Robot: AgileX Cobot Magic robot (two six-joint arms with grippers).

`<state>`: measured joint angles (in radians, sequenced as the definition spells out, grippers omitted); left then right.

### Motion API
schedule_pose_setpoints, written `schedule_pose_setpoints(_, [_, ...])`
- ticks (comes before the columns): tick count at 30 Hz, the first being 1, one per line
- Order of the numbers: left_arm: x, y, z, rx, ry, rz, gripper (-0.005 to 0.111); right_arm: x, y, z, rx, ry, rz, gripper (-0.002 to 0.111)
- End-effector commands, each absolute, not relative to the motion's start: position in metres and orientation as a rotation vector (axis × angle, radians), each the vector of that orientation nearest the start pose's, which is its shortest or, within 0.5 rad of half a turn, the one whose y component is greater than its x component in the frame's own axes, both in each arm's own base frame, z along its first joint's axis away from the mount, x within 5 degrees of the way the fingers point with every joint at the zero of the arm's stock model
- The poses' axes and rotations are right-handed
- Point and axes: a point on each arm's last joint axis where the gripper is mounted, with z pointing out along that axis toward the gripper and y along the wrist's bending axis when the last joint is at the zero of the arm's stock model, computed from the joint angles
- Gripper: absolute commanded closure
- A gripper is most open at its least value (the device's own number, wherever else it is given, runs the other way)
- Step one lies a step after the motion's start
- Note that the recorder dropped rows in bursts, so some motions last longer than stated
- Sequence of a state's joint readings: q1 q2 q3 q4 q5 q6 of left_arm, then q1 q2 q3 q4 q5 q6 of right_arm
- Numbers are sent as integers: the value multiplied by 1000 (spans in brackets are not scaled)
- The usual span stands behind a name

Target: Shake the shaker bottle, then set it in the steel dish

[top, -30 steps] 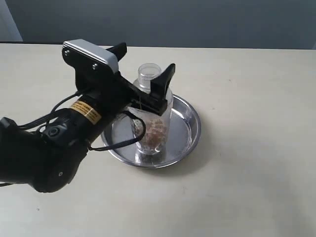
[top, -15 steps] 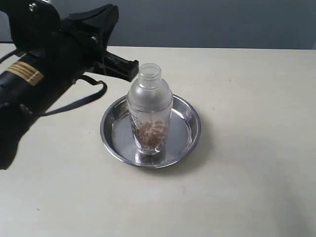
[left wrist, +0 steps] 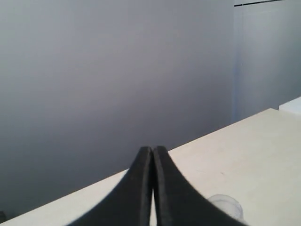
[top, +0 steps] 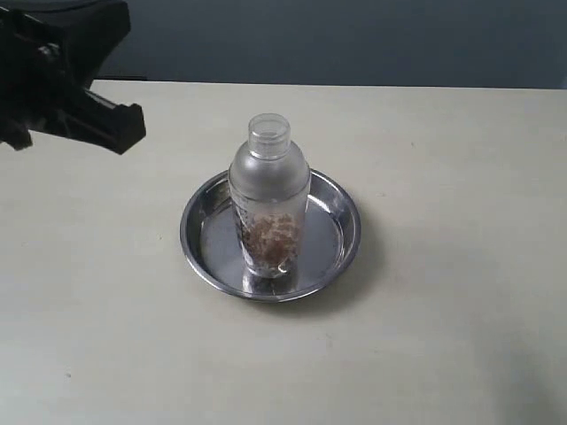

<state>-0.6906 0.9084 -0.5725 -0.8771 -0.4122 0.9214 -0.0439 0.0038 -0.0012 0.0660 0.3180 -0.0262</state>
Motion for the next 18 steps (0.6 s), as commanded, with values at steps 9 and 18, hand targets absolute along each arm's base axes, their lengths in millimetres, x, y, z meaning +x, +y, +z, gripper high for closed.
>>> schedule_pose_setpoints(9, [159,-84,351,320,1361,-62,106,54,-1,186,60,1787,9,109])
schedule_pose_setpoints(18, [165,-59,339,264,1546,-102,106,54,-1,186,60,1787,9,109])
